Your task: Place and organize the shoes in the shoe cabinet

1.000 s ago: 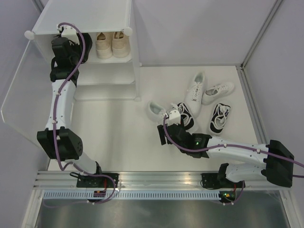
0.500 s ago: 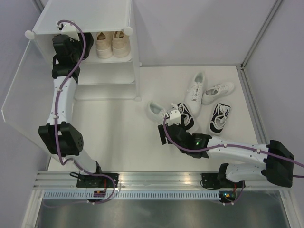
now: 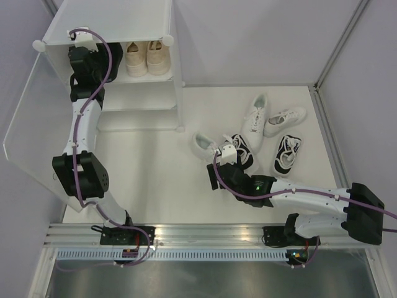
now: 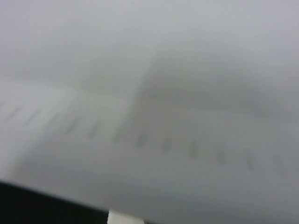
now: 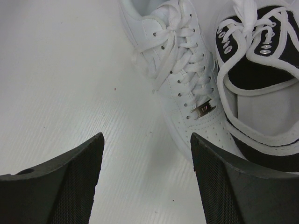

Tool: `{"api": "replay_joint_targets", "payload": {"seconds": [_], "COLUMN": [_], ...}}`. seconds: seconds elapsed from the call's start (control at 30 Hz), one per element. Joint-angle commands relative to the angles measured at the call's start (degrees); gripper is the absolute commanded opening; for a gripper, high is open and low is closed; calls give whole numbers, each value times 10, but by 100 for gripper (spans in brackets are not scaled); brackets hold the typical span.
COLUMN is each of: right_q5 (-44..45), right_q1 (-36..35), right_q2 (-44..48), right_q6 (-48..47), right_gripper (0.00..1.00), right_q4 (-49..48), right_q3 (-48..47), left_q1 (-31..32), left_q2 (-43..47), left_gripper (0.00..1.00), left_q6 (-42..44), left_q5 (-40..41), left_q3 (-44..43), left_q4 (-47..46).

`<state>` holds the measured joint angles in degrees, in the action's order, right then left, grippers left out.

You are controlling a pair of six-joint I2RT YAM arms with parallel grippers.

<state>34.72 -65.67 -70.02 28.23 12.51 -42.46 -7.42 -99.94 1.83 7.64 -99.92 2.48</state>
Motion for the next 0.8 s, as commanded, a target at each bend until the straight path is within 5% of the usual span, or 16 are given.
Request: {"api": "replay_joint_targets", "payload": {"seconds": [0.0,0.27,0.4,0.77], "right_q5": [11,0,-3,-9], "right_q1": [-1,-2,-2,-1], "right_q2": [6,6,10,8], "right_q6": [2,7,8,4], "right_gripper": [79,79,79,79], "right_q4": [-10,-15,-18,-28], "right_q3": [1,4,6,7], "left_q1": [-5,-4,-4,-4], "left_q2": [37,106,140,126], "left_gripper": [66,91,94,60], "left_q6": [-11,-56,-66,-73], "left_q5": [21,-3,-19,-34], "left_q3": [17,17,19,19], "left_q4": [-32,47,115,227]}}
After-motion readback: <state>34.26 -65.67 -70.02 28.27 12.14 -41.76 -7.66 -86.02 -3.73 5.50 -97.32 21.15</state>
